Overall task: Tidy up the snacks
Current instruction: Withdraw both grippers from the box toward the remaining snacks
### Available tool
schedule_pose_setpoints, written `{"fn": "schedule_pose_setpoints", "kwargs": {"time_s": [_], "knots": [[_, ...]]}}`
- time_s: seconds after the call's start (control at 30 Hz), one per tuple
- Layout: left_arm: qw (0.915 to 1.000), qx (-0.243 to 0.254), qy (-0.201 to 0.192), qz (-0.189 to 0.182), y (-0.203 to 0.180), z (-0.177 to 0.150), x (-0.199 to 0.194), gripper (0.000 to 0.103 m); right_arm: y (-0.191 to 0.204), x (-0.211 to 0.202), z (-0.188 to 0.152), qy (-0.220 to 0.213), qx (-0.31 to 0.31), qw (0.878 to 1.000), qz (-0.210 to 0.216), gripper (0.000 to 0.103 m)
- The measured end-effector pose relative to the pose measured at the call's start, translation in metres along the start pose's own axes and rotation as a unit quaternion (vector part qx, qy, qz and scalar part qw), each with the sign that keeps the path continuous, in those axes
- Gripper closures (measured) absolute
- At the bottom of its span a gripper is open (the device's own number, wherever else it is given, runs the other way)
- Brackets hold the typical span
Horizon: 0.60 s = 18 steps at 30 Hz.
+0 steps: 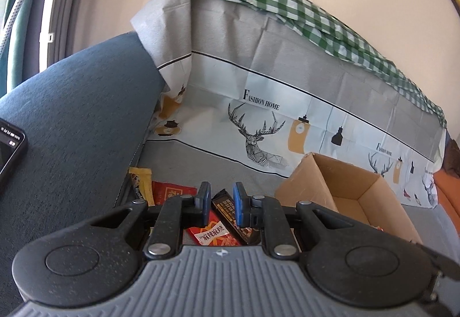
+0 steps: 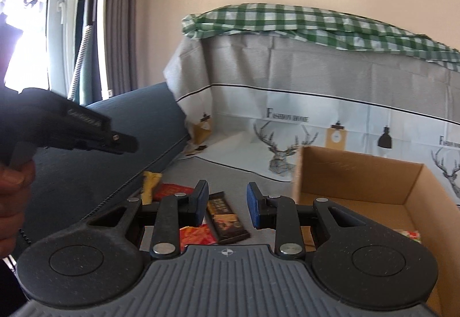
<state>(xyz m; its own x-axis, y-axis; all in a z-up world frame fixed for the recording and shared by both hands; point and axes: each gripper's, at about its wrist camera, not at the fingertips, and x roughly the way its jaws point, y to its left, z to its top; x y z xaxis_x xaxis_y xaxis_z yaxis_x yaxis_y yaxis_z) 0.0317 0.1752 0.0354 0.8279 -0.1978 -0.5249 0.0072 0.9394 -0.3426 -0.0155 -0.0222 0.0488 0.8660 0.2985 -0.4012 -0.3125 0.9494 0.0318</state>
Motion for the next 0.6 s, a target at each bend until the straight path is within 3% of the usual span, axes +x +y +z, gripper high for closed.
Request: {"fn": "schedule_pose_setpoints", "kwargs": {"time_s": [0.27, 0.6], "knots": [[0.9984, -0.023, 0.039, 0.034, 0.016, 0.0, 0.026, 0.086, 0.026, 0.021, -0.011, 0.02, -0.02, 0.999, 0.031, 0.072], [0.9905, -0.038, 0.098, 0.089, 0.04, -0.003, 0.06, 0.086, 0.036, 0.041, -0.026, 0.038, -0.021, 0.998, 0.052, 0.072]]}}
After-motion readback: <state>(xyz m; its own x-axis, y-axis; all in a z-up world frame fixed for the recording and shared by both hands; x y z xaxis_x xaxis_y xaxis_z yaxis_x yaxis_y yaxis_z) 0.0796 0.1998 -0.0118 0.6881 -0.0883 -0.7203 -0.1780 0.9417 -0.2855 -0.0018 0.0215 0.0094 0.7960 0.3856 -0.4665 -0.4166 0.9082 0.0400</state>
